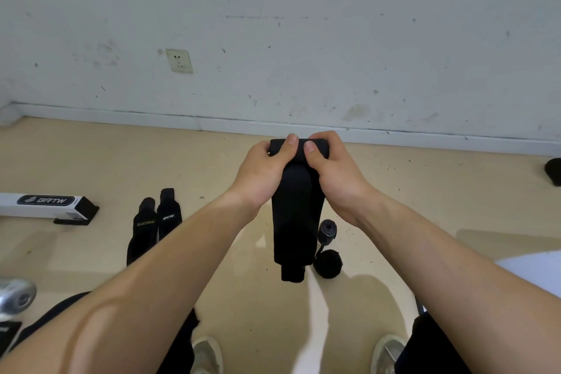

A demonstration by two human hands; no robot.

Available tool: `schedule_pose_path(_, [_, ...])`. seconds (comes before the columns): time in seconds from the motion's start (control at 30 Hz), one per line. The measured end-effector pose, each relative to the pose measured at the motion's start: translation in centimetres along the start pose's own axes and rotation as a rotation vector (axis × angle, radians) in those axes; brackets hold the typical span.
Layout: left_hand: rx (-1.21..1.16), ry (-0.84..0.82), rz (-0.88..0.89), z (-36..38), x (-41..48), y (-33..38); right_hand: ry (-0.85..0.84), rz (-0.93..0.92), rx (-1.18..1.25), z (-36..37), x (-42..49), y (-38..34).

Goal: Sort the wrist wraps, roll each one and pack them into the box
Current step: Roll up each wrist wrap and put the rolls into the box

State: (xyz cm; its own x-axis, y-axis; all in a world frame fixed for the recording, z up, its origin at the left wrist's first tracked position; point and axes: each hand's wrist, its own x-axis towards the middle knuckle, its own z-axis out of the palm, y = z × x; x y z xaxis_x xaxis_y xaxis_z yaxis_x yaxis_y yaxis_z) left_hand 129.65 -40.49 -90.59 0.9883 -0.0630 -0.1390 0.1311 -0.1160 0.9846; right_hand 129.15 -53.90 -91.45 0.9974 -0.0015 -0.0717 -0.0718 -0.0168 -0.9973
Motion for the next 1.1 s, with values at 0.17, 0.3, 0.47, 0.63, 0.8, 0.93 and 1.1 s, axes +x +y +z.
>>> schedule_pose_path(0.17, [-0.062,0.042,0.066,-0.3,0.5,-0.2,-0.043,-0.019,0.061,-0.5,0.0,-0.8])
schedule_pose_path(0.3, [-0.084,0.065,0.098,-0.4,0.5,-0.1,-0.058,0.013,0.017,-0.6,0.1,-0.9])
schedule_pose_path(0.47, [-0.074,0.036,0.119,-0.5,0.3,-0.1,-0.017,-0.009,0.013,-0.5,0.2,-0.7])
schedule_pose_path(0.63, [-0.114,-0.020,0.047,-0.6,0.5,-0.2,-0.032,0.028,0.101,-0.9,0.2,-0.7])
schedule_pose_path(0.8, [-0.078,-0.079,0.042,-0.1,0.4,-0.1,-0.035,0.026,0.176,-1.0,0.1,-1.0])
schedule_pose_path(0.93, [-0.090,-0.015,0.057,-0.3,0.9,-0.4,-0.099,0.075,0.222,-1.5,0.1,-1.3])
schedule_pose_path(1.1, [-0.106,-0.011,0.064,-0.3,0.7,-0.5,-0.108,0.115,0.168,-1.4,0.2,-1.4])
